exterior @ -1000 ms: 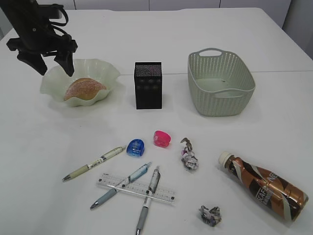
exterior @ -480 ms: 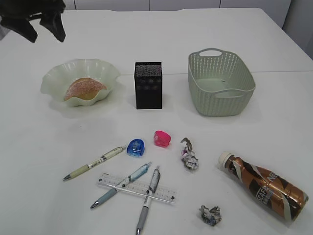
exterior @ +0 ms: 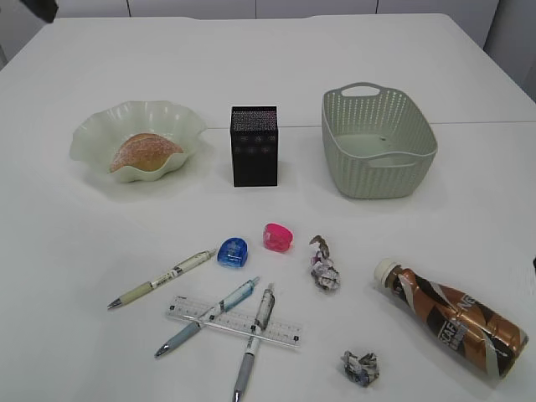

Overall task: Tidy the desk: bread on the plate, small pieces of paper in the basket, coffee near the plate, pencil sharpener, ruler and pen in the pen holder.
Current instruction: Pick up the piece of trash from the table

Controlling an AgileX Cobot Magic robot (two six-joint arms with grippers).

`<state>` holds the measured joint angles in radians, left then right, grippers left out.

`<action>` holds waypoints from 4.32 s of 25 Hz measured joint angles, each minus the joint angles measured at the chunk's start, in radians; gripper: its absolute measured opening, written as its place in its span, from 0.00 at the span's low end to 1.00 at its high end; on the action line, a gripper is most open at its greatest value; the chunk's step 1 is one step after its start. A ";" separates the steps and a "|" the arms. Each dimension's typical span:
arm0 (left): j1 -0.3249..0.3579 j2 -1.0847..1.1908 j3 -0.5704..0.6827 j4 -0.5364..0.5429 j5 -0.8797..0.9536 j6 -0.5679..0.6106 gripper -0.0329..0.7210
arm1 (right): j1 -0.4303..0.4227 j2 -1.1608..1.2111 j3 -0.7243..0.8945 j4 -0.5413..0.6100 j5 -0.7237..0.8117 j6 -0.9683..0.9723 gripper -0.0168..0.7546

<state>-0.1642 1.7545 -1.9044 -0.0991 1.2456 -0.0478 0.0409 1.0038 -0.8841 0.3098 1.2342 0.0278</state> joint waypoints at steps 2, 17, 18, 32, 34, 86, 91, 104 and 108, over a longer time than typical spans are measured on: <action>0.000 -0.069 0.088 0.004 0.002 0.000 0.75 | 0.010 0.000 0.000 0.036 0.000 -0.046 0.74; 0.000 -0.441 0.315 0.010 0.012 0.000 0.75 | 0.184 0.133 -0.081 0.054 -0.048 -0.156 0.74; 0.000 -0.457 0.315 0.010 0.012 0.000 0.75 | 0.184 0.138 -0.086 0.056 -0.050 -0.159 0.74; 0.000 -0.707 0.391 0.007 0.015 -0.030 0.75 | 0.365 0.167 -0.091 0.026 -0.083 -0.170 0.74; 0.000 -0.744 0.462 0.007 0.015 -0.038 0.75 | 0.367 0.172 -0.091 0.025 -0.093 -0.170 0.74; 0.000 -0.959 0.852 0.001 0.015 -0.049 0.73 | 0.567 0.833 -0.100 -0.260 -0.454 0.112 0.74; 0.000 -0.959 0.852 0.001 0.015 -0.049 0.73 | 0.567 0.839 -0.100 -0.260 -0.485 0.112 0.74; 0.000 -0.959 0.852 0.001 0.015 -0.049 0.72 | 0.567 0.881 -0.100 -0.260 -0.491 0.114 0.74; 0.000 -0.959 0.852 0.001 0.015 -0.049 0.72 | 0.567 0.904 -0.102 -0.260 -0.491 0.114 0.74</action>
<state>-0.1642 0.7958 -1.0526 -0.0980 1.2608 -0.0968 0.6075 1.9074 -0.9864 0.0501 0.7429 0.1418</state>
